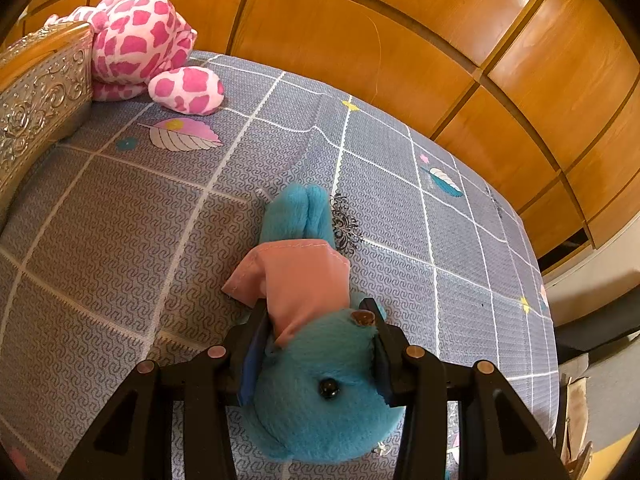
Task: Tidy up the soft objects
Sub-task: 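Carry the black wig into the gold tray with the left gripper, then carry the blue plush into the gold tray with the right gripper, then open both grippers and withdraw them from the tray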
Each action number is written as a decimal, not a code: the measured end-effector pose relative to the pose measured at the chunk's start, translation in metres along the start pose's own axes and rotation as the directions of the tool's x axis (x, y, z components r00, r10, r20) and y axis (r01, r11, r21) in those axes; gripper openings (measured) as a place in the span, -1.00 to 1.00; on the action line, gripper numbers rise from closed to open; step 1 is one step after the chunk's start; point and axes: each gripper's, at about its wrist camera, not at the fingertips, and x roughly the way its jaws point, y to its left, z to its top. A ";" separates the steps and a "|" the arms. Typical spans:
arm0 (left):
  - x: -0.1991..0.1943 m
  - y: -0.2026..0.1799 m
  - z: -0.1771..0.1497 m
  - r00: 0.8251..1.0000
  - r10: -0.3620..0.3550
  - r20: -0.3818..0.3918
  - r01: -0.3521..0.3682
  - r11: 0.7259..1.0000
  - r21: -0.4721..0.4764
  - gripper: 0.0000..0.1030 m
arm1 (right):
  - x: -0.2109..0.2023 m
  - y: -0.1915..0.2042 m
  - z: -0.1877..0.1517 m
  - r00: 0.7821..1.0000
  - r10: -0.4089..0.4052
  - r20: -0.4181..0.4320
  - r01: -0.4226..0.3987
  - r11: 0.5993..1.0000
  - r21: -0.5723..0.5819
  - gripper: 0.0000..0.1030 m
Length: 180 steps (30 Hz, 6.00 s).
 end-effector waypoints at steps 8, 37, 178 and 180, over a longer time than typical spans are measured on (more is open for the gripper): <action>0.032 0.002 -0.007 0.997 0.041 -0.060 -0.040 0.999 0.018 -0.60 | 0.000 -0.001 0.000 1.000 0.000 0.002 0.000 1.000 0.009 -0.12; -0.017 -0.031 0.003 0.996 -0.065 0.065 0.060 0.996 0.064 0.24 | -0.004 -0.002 0.000 1.000 -0.007 0.013 0.006 0.997 0.082 -0.19; -0.058 -0.096 -0.025 0.990 -0.123 0.073 0.106 0.975 0.196 0.99 | -0.192 0.158 0.042 0.835 0.375 0.403 -0.412 0.911 0.004 0.29; -0.058 -0.098 -0.026 0.990 -0.121 0.075 0.103 0.973 0.205 0.99 | -0.191 0.153 0.039 0.838 0.366 0.404 -0.406 0.914 0.014 0.29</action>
